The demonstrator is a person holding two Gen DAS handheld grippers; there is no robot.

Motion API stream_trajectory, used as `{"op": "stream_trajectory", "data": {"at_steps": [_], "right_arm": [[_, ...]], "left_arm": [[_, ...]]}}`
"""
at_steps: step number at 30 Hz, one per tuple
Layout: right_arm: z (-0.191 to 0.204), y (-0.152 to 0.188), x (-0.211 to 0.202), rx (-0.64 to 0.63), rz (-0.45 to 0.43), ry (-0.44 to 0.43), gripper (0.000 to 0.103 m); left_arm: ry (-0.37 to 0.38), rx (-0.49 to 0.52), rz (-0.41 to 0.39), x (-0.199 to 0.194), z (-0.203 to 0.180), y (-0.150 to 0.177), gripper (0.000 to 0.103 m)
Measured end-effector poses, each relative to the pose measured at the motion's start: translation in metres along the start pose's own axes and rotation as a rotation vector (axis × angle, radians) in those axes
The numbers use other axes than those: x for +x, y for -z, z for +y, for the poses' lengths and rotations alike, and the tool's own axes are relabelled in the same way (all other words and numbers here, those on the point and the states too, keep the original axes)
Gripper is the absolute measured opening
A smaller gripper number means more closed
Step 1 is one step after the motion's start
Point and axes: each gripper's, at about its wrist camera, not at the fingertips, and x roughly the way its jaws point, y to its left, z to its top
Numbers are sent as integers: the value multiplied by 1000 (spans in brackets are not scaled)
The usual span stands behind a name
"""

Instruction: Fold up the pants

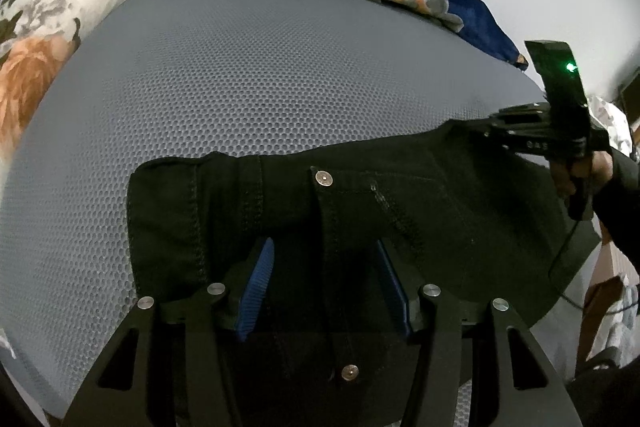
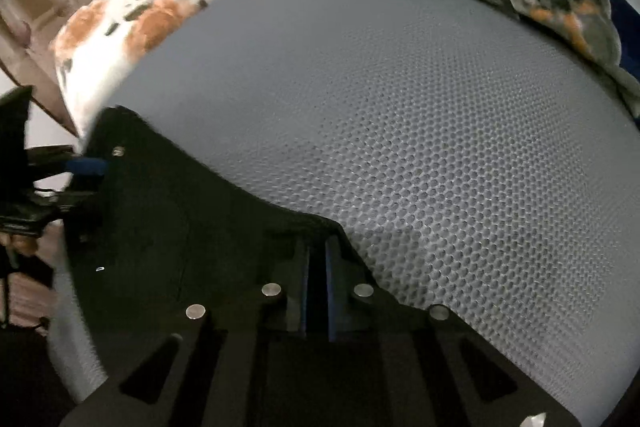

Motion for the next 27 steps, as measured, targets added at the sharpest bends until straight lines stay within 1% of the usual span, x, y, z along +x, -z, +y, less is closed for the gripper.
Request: {"op": "stream_trajectory", "data": {"at_steps": [1,2,5,7,8,10,11,12,13,14,16,18,20,24,26,27], "right_arm": [[-1,0,0,15,0,-2,6],[0,-1,0,24,3,0,10],[3,2,-16,52,-27,54,31],[2,9,-38,92,-69,73,32],[0,15,-51,121,-86,92,32],[-5,30,-74,165,-122,128,35],[-10,41,-84,199,-128,152,39],[-13,48,-90,218,-123,182,40],[-16,58,-95,230,-113,231,40],[-16,67,-97,229,-108,279,40],[-18,86,-99,242,-94,346,40],[-21,101,-95,271,-78,357,40],[-26,113,-89,298,-66,372,40],[-28,125,-80,338,-70,400,40],[-31,126,-73,335,-78,446,40],[-33,126,-71,335,-93,449,41]], "left_arm": [[-3,2,0,0,0,-1,54],[-9,6,1,0,-2,-1,54],[-51,40,0,-3,-12,-3,54],[-98,108,-23,-9,-29,-5,54],[-100,133,-37,-12,-37,-6,54],[-83,175,-57,-15,-52,-11,54],[-64,196,-66,-15,-61,-15,54],[-39,218,-71,-13,-70,-20,54],[-18,243,-75,-9,-81,-26,54],[0,263,-77,-3,-93,-33,54],[43,296,-79,14,-114,-46,54],[95,298,-72,32,-130,-59,54],[138,287,-46,53,-145,-70,54],[149,276,-18,84,-167,-84,54],[131,282,-12,97,-175,-87,54],[104,284,0,107,-177,-90,54]]}}
